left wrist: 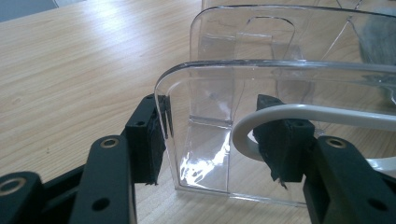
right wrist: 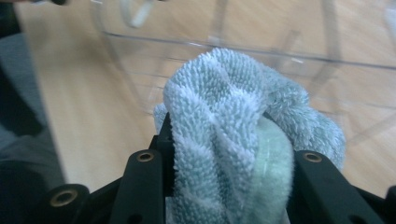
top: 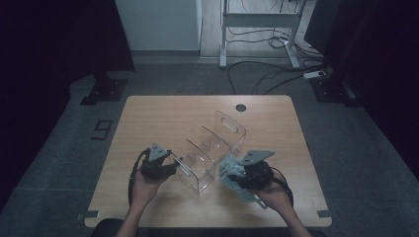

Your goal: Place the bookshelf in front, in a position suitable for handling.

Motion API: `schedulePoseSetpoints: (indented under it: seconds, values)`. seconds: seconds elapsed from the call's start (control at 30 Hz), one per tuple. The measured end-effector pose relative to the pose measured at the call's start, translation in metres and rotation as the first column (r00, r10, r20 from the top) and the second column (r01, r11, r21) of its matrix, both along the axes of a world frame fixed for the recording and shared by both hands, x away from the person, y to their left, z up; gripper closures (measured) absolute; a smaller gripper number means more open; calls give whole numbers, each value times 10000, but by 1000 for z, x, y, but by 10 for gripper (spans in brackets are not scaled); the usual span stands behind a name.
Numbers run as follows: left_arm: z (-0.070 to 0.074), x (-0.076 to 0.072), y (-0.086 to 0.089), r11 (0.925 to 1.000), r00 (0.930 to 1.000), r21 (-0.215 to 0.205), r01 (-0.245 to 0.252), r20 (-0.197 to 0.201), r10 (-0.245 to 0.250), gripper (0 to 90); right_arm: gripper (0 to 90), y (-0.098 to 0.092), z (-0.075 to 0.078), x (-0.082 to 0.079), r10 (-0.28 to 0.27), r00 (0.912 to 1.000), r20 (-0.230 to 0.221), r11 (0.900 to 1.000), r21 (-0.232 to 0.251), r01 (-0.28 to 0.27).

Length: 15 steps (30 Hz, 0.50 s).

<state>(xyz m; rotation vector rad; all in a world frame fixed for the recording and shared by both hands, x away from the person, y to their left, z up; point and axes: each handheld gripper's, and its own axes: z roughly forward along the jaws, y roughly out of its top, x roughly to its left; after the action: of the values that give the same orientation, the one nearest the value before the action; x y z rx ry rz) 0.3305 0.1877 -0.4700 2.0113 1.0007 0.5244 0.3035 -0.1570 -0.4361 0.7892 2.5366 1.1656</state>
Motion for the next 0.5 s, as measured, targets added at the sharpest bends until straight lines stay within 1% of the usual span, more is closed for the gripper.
schedulePoseSetpoints:
  seconds: [0.1,0.23,0.4,0.5]
  values:
    - [0,0,2,10000,10000,5,79,-29,-79,457,604,-12,0,6,-438,9990,64,9990,1,438]
    - [1,-1,4,9998,9998,66,186,-75,-185,457,604,-30,0,13,-1107,9937,144,9938,-75,1108]
    - [1,-3,4,9995,9995,74,302,-93,-301,458,602,-50,-3,22,-1930,9809,261,9809,-201,1935]
    - [1,-6,3,9992,9992,49,385,-103,-384,458,602,-61,-7,28,-2305,9728,216,9729,-148,2308]
